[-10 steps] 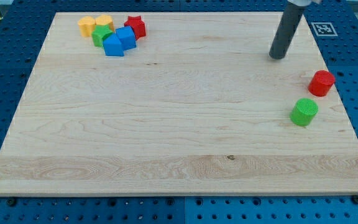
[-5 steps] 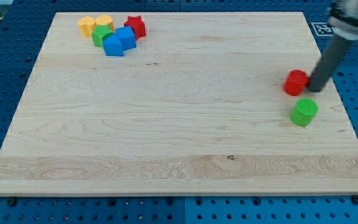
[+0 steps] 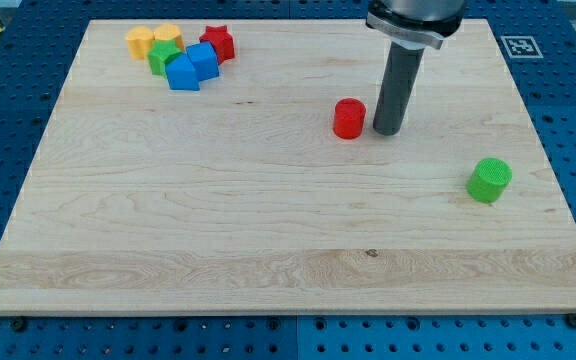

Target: Move the red circle closer to the group of the blocks

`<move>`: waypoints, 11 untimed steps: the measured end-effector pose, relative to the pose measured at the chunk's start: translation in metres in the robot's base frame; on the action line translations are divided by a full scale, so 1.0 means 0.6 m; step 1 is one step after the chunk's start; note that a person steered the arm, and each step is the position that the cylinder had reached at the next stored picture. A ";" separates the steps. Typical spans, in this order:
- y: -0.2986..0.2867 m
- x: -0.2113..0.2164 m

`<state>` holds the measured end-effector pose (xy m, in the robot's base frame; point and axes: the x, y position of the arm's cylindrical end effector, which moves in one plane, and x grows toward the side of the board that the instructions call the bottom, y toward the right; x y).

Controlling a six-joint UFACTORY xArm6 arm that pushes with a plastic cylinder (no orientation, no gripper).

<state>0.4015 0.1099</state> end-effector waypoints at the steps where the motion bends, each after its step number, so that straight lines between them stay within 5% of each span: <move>1: -0.092 -0.004; 4: -0.171 0.037; 6: -0.221 -0.033; 8: -0.279 0.016; 11: -0.390 -0.031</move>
